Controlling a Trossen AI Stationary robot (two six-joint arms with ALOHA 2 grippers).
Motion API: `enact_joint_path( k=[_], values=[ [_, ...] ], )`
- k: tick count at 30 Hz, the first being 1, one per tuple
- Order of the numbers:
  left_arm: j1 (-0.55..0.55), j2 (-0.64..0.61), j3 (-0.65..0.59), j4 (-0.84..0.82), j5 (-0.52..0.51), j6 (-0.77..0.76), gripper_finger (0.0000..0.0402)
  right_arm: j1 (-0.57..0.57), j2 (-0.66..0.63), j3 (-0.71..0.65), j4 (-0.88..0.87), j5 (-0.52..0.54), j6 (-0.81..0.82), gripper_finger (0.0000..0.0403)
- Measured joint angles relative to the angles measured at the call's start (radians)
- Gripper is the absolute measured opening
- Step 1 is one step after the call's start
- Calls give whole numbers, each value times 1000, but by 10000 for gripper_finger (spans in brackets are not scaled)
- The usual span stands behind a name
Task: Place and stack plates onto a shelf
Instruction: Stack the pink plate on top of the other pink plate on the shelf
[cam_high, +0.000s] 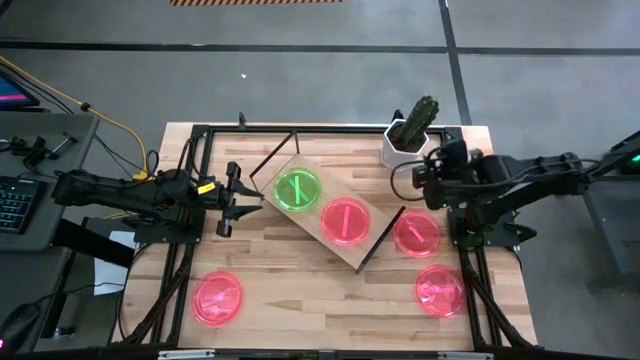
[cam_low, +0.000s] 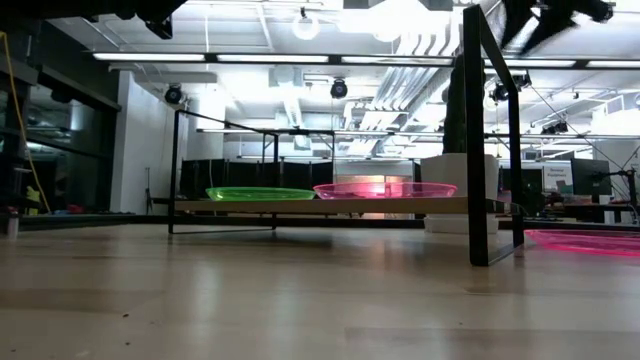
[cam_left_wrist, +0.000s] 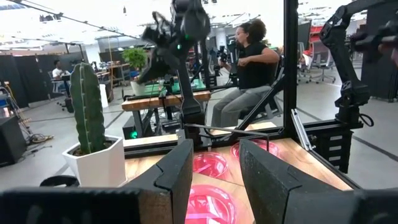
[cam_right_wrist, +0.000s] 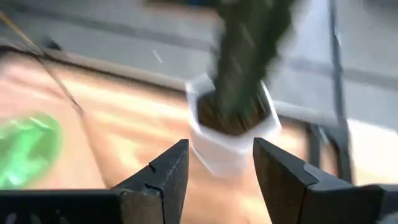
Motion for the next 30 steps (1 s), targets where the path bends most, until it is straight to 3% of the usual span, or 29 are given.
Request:
enact_joint_path(
  k=[2, 7, 12, 20, 30],
  values=[
    [0, 0, 0, 0, 0, 3, 122, 0, 3, -33, -58, -127, 70, 163],
    [0, 0, 0, 0, 0, 9, 122, 49, 7, -104, -41, -535, 34, 163],
    [0, 0, 0, -4, 0, 9, 122, 164, 15, -221, 49, -816, 73, 163],
    [0, 0, 0, -6, 0, 7, 122, 377, 53, -490, 698, -935, 73, 163],
    [0, 0, 0, -6, -1, 9, 122, 429, 282, -460, 617, -898, 38, 139]
  ],
)
